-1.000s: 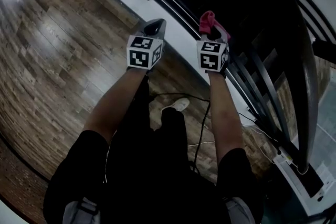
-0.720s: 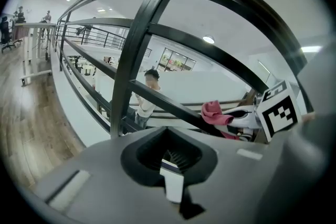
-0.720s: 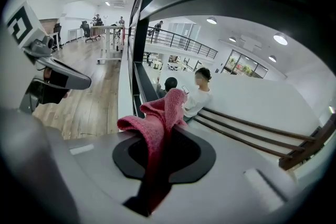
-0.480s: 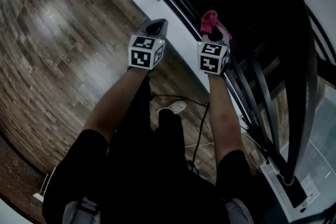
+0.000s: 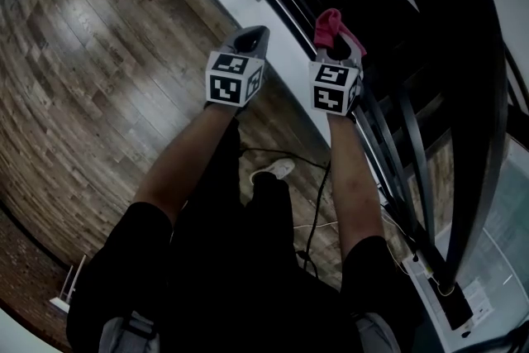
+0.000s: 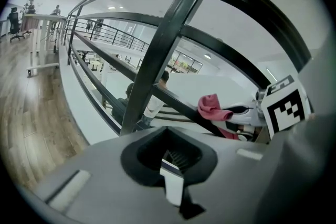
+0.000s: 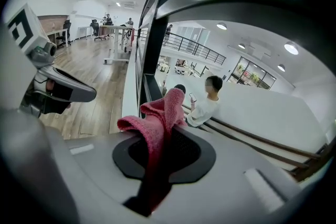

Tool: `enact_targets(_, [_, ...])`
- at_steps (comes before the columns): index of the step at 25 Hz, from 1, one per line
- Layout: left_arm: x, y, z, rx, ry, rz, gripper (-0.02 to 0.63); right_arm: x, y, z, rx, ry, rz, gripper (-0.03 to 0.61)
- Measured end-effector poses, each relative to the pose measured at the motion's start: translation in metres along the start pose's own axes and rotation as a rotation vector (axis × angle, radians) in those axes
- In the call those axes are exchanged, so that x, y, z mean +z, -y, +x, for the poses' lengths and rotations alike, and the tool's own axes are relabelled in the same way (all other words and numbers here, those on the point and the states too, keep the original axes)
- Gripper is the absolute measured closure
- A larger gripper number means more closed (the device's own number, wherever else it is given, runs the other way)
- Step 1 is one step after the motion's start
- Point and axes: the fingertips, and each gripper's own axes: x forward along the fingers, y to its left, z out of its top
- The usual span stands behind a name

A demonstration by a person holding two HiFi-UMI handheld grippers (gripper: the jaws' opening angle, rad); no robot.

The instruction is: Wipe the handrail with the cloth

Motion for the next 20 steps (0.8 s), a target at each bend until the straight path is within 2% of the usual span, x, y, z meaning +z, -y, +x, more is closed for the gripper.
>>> enact_targets(20, [0.001,-0.045,0.010,0.009,-0.024,-0.088,0.615,0.060,-0.028,0.028,0.012,0.025,-0.069,0.532])
